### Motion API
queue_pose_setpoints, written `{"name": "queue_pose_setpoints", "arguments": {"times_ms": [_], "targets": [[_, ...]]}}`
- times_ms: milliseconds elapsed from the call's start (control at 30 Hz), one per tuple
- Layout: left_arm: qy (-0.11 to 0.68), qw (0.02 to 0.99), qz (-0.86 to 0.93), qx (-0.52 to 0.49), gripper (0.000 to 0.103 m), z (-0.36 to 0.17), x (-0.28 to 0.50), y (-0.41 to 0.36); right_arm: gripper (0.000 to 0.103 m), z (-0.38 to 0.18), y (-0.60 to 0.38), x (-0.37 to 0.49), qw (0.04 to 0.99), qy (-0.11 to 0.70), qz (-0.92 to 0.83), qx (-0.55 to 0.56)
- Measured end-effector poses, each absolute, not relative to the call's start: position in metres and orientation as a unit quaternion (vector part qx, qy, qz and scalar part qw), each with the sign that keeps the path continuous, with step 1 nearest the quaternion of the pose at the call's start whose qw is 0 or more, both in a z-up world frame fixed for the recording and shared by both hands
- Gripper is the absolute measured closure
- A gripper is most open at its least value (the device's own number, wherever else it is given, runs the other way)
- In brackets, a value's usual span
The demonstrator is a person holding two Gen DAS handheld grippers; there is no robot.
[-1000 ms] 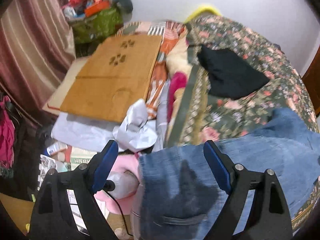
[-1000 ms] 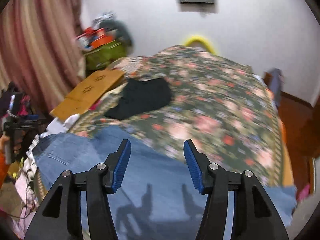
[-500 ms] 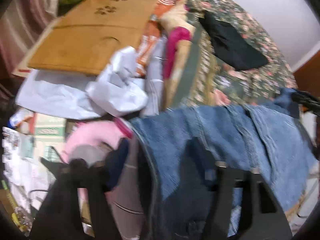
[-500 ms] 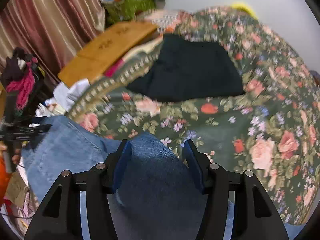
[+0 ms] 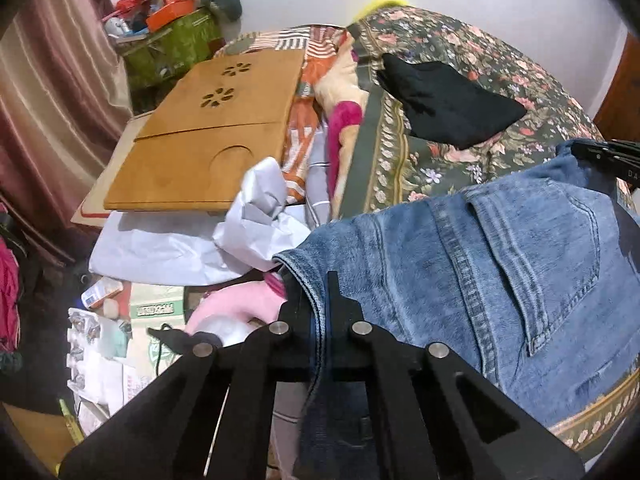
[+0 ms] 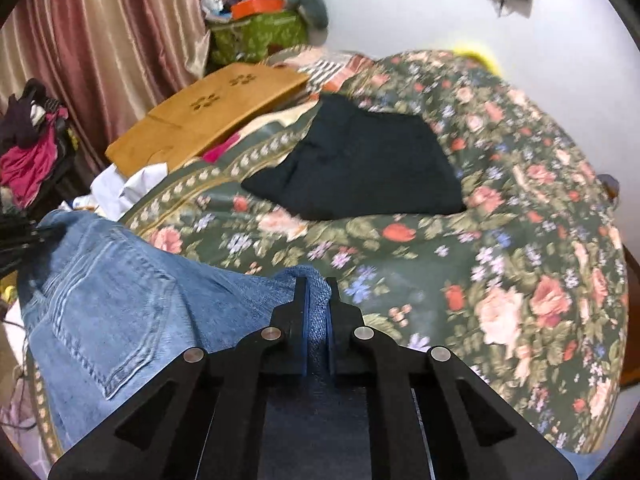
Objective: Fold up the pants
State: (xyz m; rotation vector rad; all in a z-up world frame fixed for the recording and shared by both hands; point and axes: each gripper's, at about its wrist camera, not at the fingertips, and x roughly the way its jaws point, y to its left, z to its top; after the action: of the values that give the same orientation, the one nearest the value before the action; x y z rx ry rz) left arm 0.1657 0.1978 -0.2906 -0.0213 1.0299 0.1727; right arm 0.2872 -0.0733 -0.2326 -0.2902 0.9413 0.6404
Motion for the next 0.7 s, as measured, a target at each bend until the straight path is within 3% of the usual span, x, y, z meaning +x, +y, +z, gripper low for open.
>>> {"name": "queue_pose_setpoints", "arguments": {"times_ms": [167, 300, 333, 367, 400, 467, 533, 600, 700], "targets": [[0.515, 0.854, 0.075, 0.002, 0.099, -0.314, 0.175, 0.202, 0.098, -0.244, -0.07, 0.3, 0.83, 0.464, 0.277, -0.14], [0.532, 0.844, 0.064, -0.001, 0.091, -0.313, 0.179, 0.203, 0.094, -0.234, -0.072, 0.297, 0.823, 0.476, 0.275, -0.141], [0.529, 0.847, 0.06, -0.006, 0.086, -0.307, 0.176, 0.203, 0.094, -0.228, -0.076, 0.293, 0.823, 0.477, 0.278, -0.135], [0.524, 0.849, 0.056, -0.013, 0.066, -0.302, 0.172, 0.204, 0.09, -0.218, -0.084, 0.286, 0.823, 0.477, 0.283, -0.128], [0.517, 0.854, 0.055, -0.021, 0.041, -0.294, 0.166, 0.205, 0.087, -0.211, -0.089, 0.281, 0.825, 0.473, 0.284, -0.124], [0.491, 0.868, 0.057, -0.038, 0.029, -0.28, 0.151, 0.208, 0.066, -0.192, -0.107, 0.263, 0.836, 0.457, 0.284, -0.111], [0.488, 0.869, 0.059, -0.05, 0.029, -0.274, 0.137, 0.21, 0.057, -0.178, -0.122, 0.244, 0.846, 0.441, 0.28, -0.106], [0.505, 0.859, 0.052, -0.068, 0.028, -0.281, 0.127, 0.211, 0.057, -0.169, -0.14, 0.223, 0.853, 0.432, 0.276, -0.098], [0.537, 0.835, 0.039, -0.112, 0.028, -0.302, 0.115, 0.211, 0.044, -0.167, -0.164, 0.194, 0.856, 0.438, 0.263, -0.079]]}}
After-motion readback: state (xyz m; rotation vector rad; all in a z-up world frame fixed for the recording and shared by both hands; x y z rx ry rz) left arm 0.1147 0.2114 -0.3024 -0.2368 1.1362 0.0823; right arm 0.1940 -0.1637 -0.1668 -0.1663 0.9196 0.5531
